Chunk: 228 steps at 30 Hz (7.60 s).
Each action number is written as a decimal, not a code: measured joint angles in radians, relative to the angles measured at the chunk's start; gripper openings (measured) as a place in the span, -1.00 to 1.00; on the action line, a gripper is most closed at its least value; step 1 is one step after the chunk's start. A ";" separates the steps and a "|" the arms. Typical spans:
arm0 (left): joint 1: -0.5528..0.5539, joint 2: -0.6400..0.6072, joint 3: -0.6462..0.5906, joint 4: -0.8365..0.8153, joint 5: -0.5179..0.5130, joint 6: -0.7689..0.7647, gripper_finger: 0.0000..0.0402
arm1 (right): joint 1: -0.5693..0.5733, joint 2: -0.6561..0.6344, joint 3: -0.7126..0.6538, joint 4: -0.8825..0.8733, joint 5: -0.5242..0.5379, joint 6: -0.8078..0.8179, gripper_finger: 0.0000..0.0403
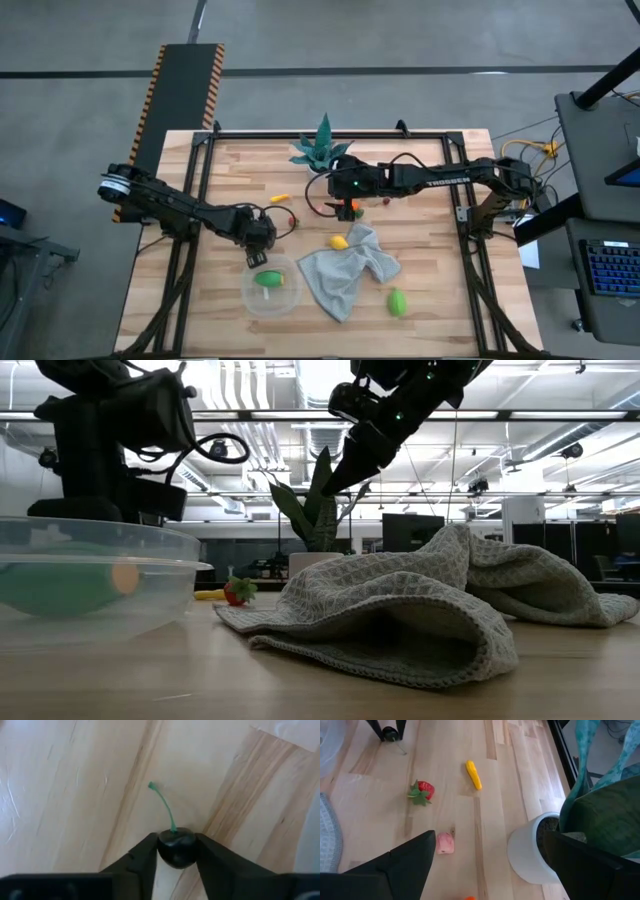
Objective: Pick and placing Produce into tupperware
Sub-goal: Put the black cherry in the transparent bin, then put the green melon in the transparent bin
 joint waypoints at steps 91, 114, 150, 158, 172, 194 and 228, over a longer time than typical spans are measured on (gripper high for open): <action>-0.145 -0.494 0.347 -0.052 -0.386 0.439 -0.92 | 0.006 -0.715 -0.271 -0.090 -0.066 0.120 0.81; -0.145 -0.721 0.347 -0.044 -0.446 0.598 -0.99 | 0.131 -1.026 -0.591 0.051 -0.267 0.473 0.80; -0.145 -0.718 0.347 -0.134 -0.463 0.600 -0.99 | 1.041 0.017 0.480 -1.330 0.530 1.937 0.80; -0.145 -0.715 0.346 -0.133 -0.470 0.642 -0.99 | 0.995 0.215 0.620 -1.342 0.256 2.184 0.80; -0.145 -0.688 0.346 -0.132 -0.471 0.705 -0.99 | 0.961 0.439 0.730 -1.343 0.115 2.297 0.80; -0.145 -0.665 0.346 -0.130 -0.479 0.732 -0.99 | 0.944 0.599 0.628 -1.304 0.071 2.428 0.80; -0.145 -0.649 0.346 -0.130 -0.481 0.732 -0.99 | 0.936 0.598 0.467 -1.176 0.082 2.484 0.01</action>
